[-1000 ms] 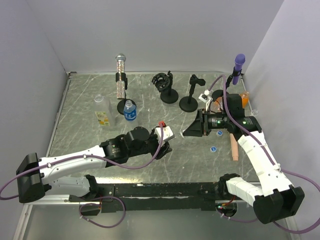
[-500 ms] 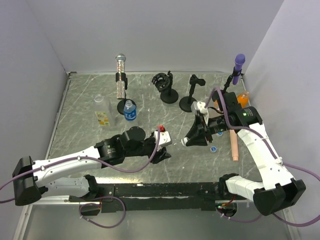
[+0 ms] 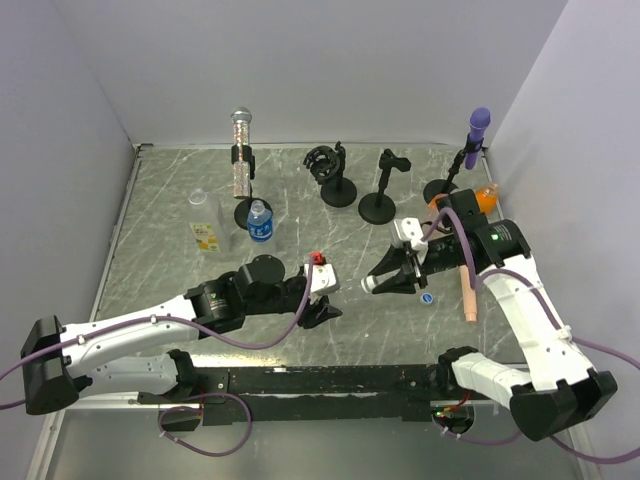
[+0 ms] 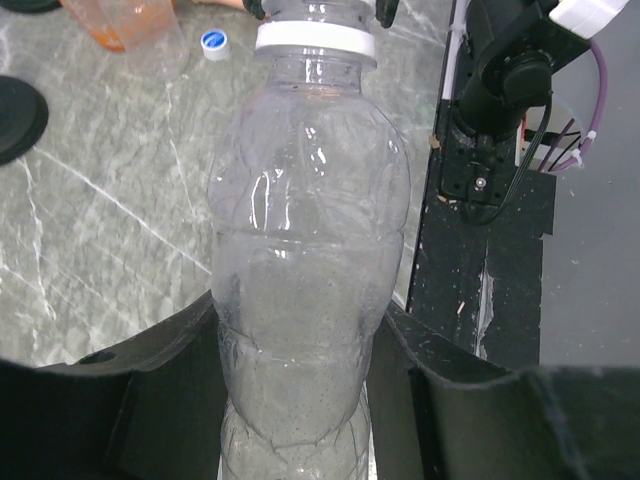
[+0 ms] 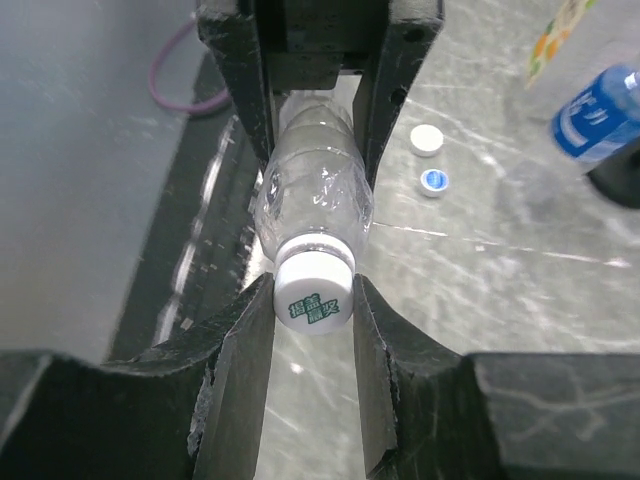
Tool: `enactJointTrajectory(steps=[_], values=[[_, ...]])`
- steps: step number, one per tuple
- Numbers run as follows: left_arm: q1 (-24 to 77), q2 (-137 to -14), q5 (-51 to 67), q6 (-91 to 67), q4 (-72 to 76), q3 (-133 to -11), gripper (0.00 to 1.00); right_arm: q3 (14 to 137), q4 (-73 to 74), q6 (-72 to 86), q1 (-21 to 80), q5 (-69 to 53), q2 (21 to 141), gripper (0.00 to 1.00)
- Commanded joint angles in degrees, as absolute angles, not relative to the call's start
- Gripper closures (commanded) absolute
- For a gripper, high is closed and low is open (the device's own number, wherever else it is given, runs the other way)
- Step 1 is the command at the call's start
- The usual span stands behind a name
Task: Unscrew the bottle caps
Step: Unscrew the bottle cap from the plastic bottle.
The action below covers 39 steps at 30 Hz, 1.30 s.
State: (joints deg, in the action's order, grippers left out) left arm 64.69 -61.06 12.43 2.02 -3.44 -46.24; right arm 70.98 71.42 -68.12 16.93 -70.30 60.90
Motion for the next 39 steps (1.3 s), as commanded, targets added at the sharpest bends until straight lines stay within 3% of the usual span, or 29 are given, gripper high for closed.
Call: enactJointTrajectory(steps=[1, 7, 10, 15, 16, 20, 29, 39], values=[[64.9, -59.2, 12.2, 0.8, -2.5, -44.9, 0.64, 69.0, 65.7, -59.6, 16.4, -75.1, 63.3, 0.65], [64.9, -60.6, 9.8, 1.6, -3.1, -45.6, 0.64, 72.0, 64.6, -42.7, 15.8, -74.4, 65.4, 0.41], [64.9, -61.1, 8.9, 1.8, -4.0, -46.2, 0.64, 73.6, 60.8, -32.6, 14.1, -72.8, 64.0, 0.23], [64.9, -60.4, 6.2, 1.5, -4.3, -46.8, 0.64, 72.7, 55.1, -18.9, 11.1, -70.1, 60.0, 0.09], [64.9, -60.3, 5.5, 1.3, -4.5, -47.2, 0.64, 71.8, 52.6, -14.3, 10.6, -69.1, 59.0, 0.01], [64.9, -60.6, 2.4, 0.9, -5.4, -48.8, 0.65, 66.9, 47.0, 5.9, 10.6, -64.5, 57.7, 0.01], [65.0, -63.5, 1.3, 0.8, -3.2, -50.4, 0.65, 65.0, 50.3, 6.2, 11.7, -62.4, 60.5, 0.02], [65.0, -65.7, 0.7, 1.0, -2.9, -52.5, 0.65, 66.4, 51.9, 4.7, 13.0, -63.0, 62.8, 0.32]])
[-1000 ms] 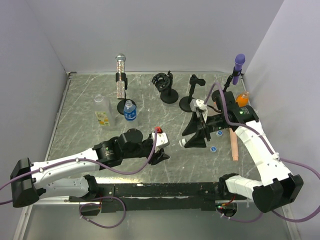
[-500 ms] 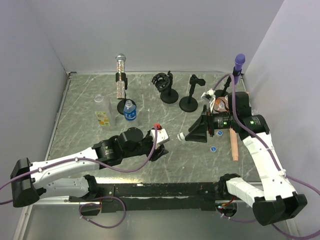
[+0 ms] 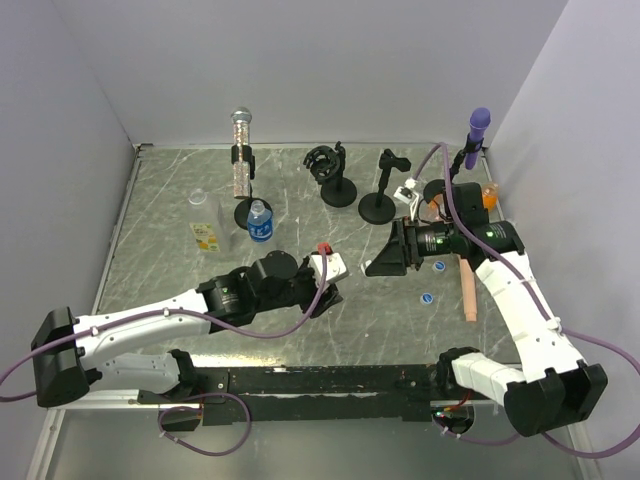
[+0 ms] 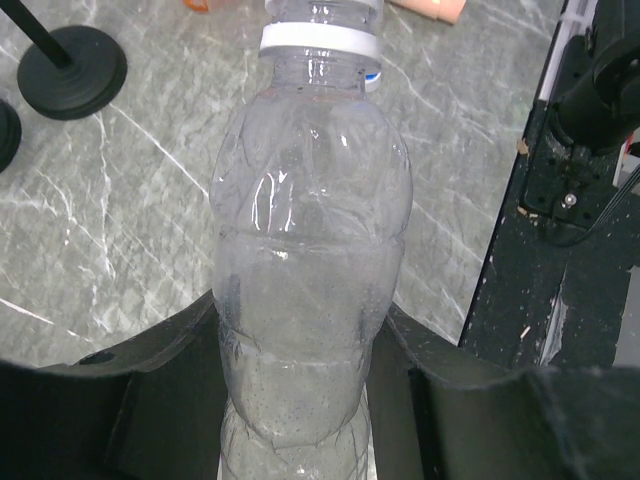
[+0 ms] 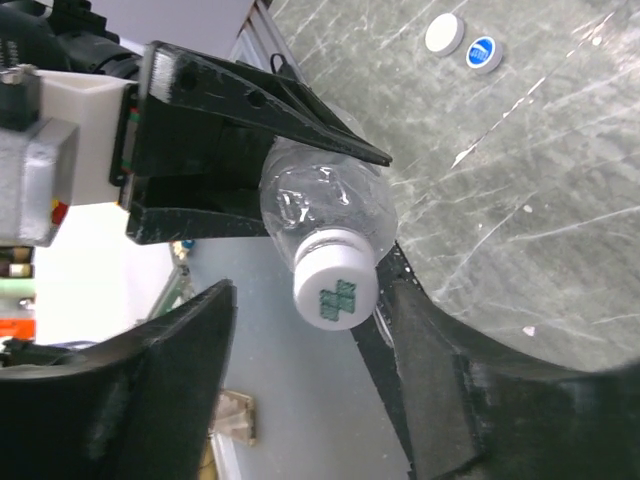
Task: Unscrew the bottle caps
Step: Unscrew the bottle cap from the plastic bottle.
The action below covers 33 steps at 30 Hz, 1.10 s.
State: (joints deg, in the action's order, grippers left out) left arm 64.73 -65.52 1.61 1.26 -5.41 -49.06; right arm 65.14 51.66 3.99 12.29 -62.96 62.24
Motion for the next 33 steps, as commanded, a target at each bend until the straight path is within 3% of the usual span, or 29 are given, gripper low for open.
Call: enactJointTrajectory(steps=[1, 4, 9, 12, 19, 22, 27, 33], values=[[65.0, -65.7, 0.8, 0.9, -2.9, -52.5, 0.65, 66.2, 51.8, 4.8, 13.0, -63.0, 62.7, 0.34], [65.0, -66.2, 0.9, 0.9, -3.2, -52.8, 0.65, 66.4, 51.3, 4.8, 13.0, -63.2, 62.8, 0.52], [65.0, -66.3, 1.2, 0.9, -3.5, -52.6, 0.65, 66.9, 51.1, 3.3, 13.0, -64.2, 62.5, 0.73], [65.0, -66.0, 3.0, 1.1, -4.4, -52.6, 0.65, 69.2, 55.4, -6.8, 13.1, -66.6, 63.3, 0.83], [65.0, -64.5, 16.2, 3.5, -6.9, -52.6, 0.63, 82.0, 89.8, -62.6, 18.5, -71.2, 70.6, 0.85], [64.9, -64.3, 20.8, 4.0, -8.1, -52.7, 0.63, 80.5, 88.3, -72.8, 23.9, -64.2, 68.0, 0.85], [64.9, -64.3, 21.3, 4.0, -9.9, -53.4, 0.63, 72.9, 68.5, -72.2, 27.4, -55.7, 59.5, 0.82], [64.1, -62.0, 19.0, 3.9, -8.2, -50.4, 0.63, 76.9, 73.0, -71.3, 27.4, -58.3, 62.3, 0.80]])
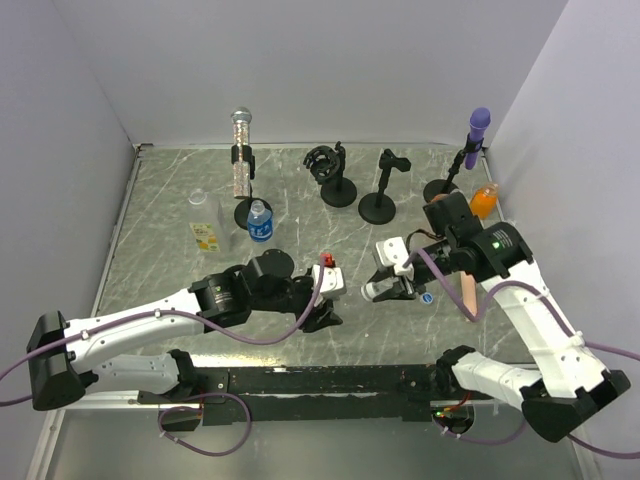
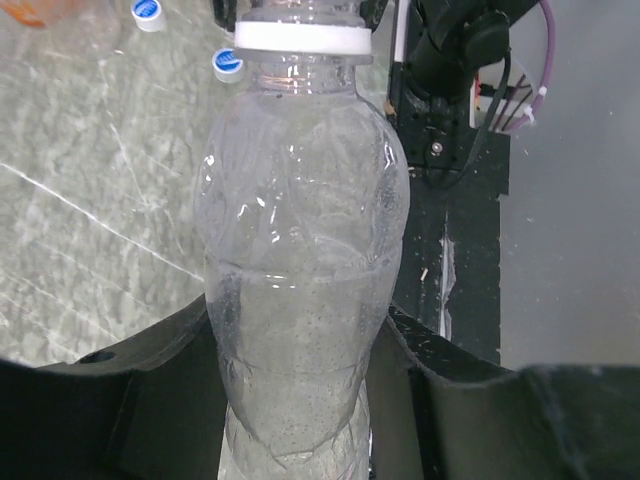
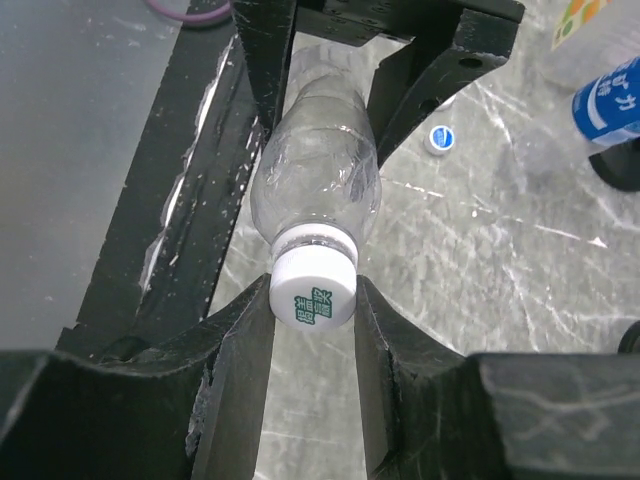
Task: Unscrew the bottle caps
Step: Unscrew the bottle cap from the plastic bottle.
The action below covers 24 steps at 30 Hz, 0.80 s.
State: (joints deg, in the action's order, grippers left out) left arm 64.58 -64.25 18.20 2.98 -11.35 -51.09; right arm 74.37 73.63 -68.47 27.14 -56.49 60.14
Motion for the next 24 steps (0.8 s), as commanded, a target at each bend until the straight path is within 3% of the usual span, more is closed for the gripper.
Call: enactJointTrajectory(steps=[1, 4, 6, 8, 11, 15, 18, 24], values=[[64.0, -62.1, 18.4, 3.9, -8.3, -50.2, 0.63, 76.3, 72.1, -69.4, 27.4, -58.2, 62.5, 0.74], [64.0, -62.7, 16.3, 3.9, -9.0, -49.9, 0.64, 74.4, 69.0, -60.3, 27.4, -58.8, 62.4, 0.55], [64.0, -62.9, 15.3, 3.8, -9.3, -49.9, 0.64, 74.8, 68.4, -55.0, 27.2, -59.9, 62.5, 0.29], [64.0, -63.1, 15.1, 3.7, -9.1, -49.5, 0.64, 75.8, 68.1, -50.6, 25.9, -64.0, 62.1, 0.16], [64.0, -63.0, 14.9, 3.3, -8.2, -49.0, 0.64, 75.5, 64.1, -41.6, 21.8, -70.3, 60.2, 0.05], [64.0, -62.6, 12.1, 2.8, -7.1, -49.0, 0.64, 71.3, 52.1, -20.5, 13.8, -71.6, 57.7, 0.01], [64.0, -63.0, 8.3, 2.3, -6.9, -49.5, 0.64, 65.8, 42.0, 3.6, 13.1, -62.2, 56.3, 0.01], [64.0, -64.9, 4.7, 2.3, -5.7, -50.4, 0.64, 62.0, 42.0, 9.7, 13.2, -59.8, 57.4, 0.01]])
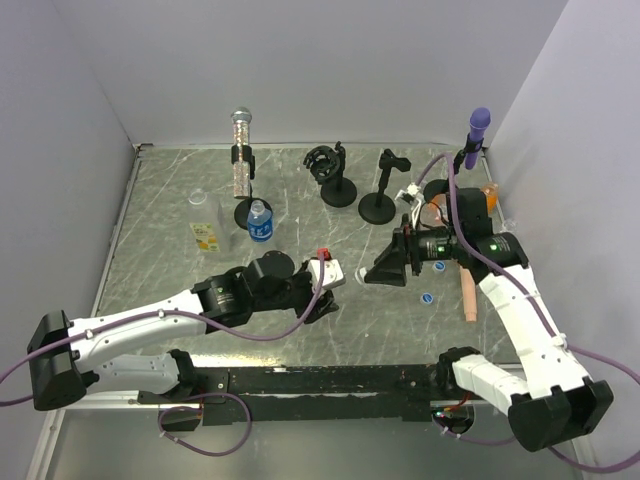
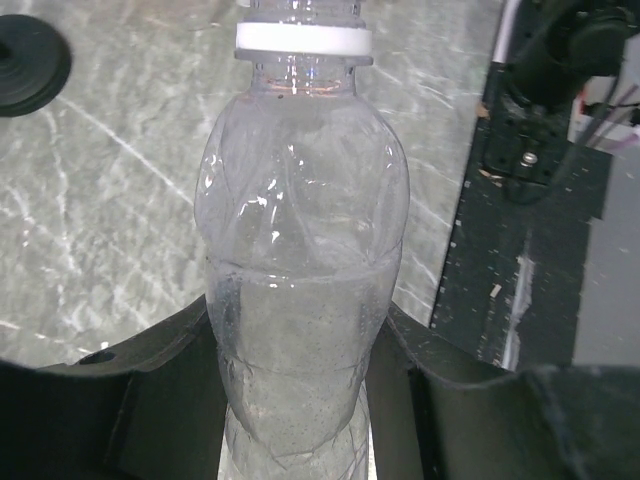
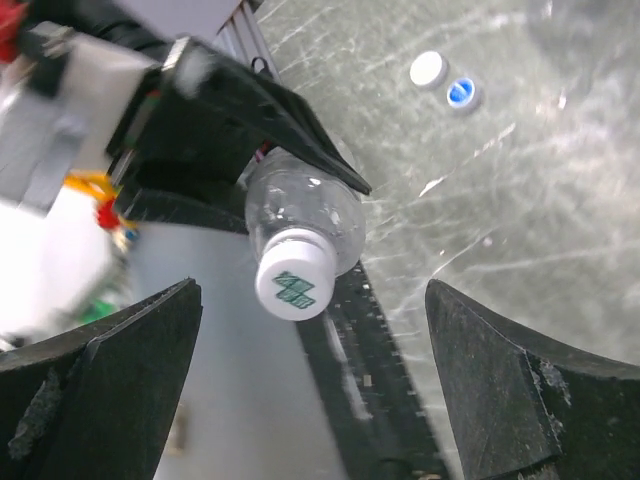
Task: Unscrew the bottle caps
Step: Unscrew the bottle cap from the plastic bottle.
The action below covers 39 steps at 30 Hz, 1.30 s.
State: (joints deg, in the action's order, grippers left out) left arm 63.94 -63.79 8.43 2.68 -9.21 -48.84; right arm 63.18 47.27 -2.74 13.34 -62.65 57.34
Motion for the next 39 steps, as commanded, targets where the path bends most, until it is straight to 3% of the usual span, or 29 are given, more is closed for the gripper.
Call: enactJointTrajectory(steps=[1, 3, 9, 17, 23, 27, 29, 32, 39], values=[[64.0, -65.2, 4.3, 2.3, -5.7, -50.6, 0.64, 62.0, 42.0, 9.4, 13.2, -59.3, 57.6, 0.01], [64.0, -66.0, 4.4, 2.3, -5.7, -51.1, 0.64, 62.2, 42.3, 9.5, 13.2, -59.3, 58.3, 0.01], [64.0, -66.6, 3.7, 2.4, -5.7, -51.6, 0.64, 63.2, 44.0, 7.7, 13.7, -60.6, 60.6, 0.24], [64.0, -66.6, 3.4, 1.9, -5.4, -51.6, 0.64, 64.9, 46.4, 5.9, 15.9, -59.9, 62.7, 0.43], [64.0, -66.5, 3.5, 2.3, -6.0, -51.7, 0.64, 67.5, 48.9, 1.0, 17.6, -58.0, 63.3, 0.75], [64.1, -66.4, 7.9, 4.6, -8.1, -51.7, 0.64, 73.1, 58.2, -19.5, 20.3, -64.8, 65.3, 0.82], [64.0, -65.7, 10.8, 5.7, -9.0, -51.5, 0.64, 77.1, 68.2, -37.7, 22.7, -68.0, 67.6, 0.83], [63.9, -64.1, 14.2, 6.2, -8.7, -50.6, 0.64, 81.4, 79.4, -62.4, 28.8, -62.3, 70.2, 0.82], [63.5, -61.2, 14.1, 6.6, -9.4, -48.4, 0.64, 74.8, 64.1, -72.7, 31.8, -50.7, 62.4, 0.79]])
